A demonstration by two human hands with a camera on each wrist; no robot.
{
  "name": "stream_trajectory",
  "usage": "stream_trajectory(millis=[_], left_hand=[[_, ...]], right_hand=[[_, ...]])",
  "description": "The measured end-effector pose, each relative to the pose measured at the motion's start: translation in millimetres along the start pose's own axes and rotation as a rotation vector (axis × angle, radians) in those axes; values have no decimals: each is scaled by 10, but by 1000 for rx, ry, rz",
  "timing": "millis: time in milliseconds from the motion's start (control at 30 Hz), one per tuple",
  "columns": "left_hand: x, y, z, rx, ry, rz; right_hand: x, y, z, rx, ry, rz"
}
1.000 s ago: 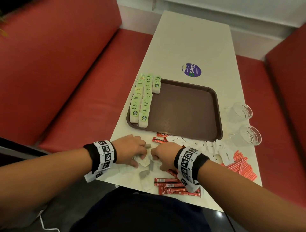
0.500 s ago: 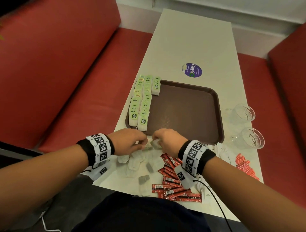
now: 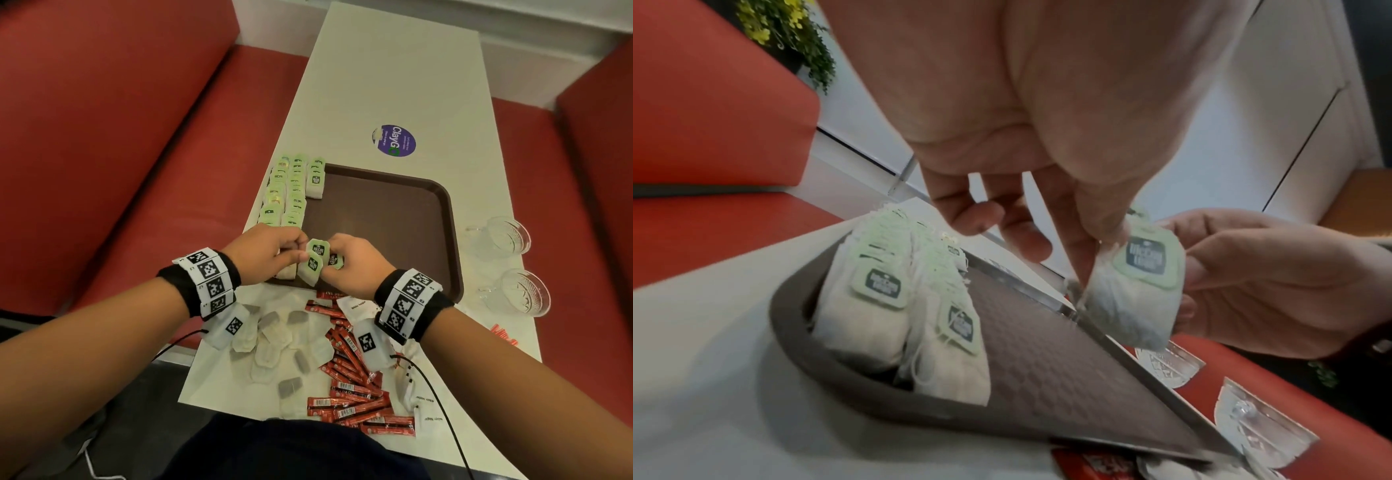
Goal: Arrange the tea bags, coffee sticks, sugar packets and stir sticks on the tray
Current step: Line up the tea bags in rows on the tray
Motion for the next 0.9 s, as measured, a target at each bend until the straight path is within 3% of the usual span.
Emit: stream_trajectory(millis=[200, 367, 467, 667, 900], left_hand=[[-17, -156, 21, 49, 74, -57], [49, -302, -20, 68, 176, -51], [48, -467, -57, 92, 96, -6], [37, -763, -152, 216, 77, 2], [-199, -1097, -281, 397, 216, -154]], right_hand=[[72, -78, -59, 30, -145, 27], [151, -213, -133, 52, 4, 83], [191, -283, -167, 45, -7, 114], [316, -459, -311, 138, -56, 201], [482, -505, -430, 143, -19, 310]])
Point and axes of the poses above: each hand's wrist, its own y-axis away from the middle knuckle, its own z-axis out of the palm, x = y × z, the point moved 3 cm from there along -y, towards the middle knuckle, and after that the axes turned 4 degrees about -y, right-handed, at the moved point
